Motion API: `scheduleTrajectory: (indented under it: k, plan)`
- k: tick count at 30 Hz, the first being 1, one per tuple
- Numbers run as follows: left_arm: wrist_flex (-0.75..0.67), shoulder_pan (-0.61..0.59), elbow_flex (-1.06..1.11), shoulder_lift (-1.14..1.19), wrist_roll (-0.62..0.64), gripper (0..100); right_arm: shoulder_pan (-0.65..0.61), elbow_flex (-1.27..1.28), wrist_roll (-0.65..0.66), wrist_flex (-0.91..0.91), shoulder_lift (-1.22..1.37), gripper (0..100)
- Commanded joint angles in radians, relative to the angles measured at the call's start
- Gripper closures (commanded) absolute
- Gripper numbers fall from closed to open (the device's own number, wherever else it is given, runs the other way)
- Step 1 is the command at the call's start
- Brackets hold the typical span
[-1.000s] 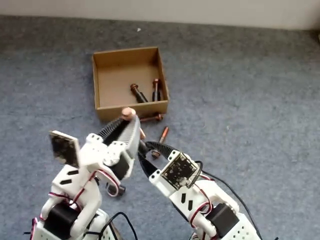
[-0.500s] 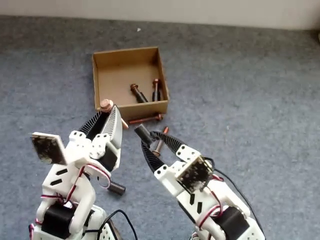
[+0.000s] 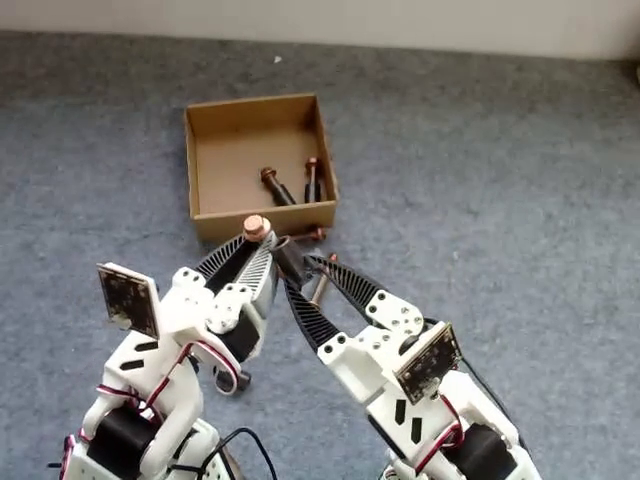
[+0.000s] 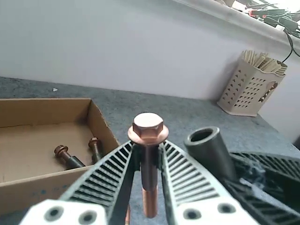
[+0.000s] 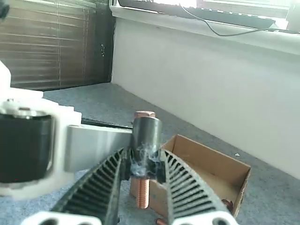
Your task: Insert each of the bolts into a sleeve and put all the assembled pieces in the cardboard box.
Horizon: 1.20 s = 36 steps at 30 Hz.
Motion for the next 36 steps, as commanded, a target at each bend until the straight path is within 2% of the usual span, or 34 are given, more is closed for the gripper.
scheduleTrajectory:
  k: [1,15,20,28,31,36]
  plan:
    - [-0.011,0.038,-0.018,-0.008,0.008,99,-0.031,-0.045,-0.009,-0.033,0.004,99.3]
    - [-0.011,0.041,-0.027,-0.008,-0.074,99,-0.068,0.015,-0.009,-0.033,0.004,99.3]
    - [0.040,0.124,-0.033,-0.008,-0.186,99,-0.068,0.015,-0.009,-0.007,0.005,99.3]
    - [0.080,0.148,-0.031,-0.008,-0.216,99,-0.068,0.015,-0.009,0.025,0.005,99.3]
    - [0.077,0.119,-0.036,-0.010,-0.213,99,-0.064,0.015,-0.009,0.027,0.005,99.3]
    - [0.077,-0.021,-0.093,-0.008,-0.212,99,-0.064,0.013,-0.011,0.054,0.004,99.3]
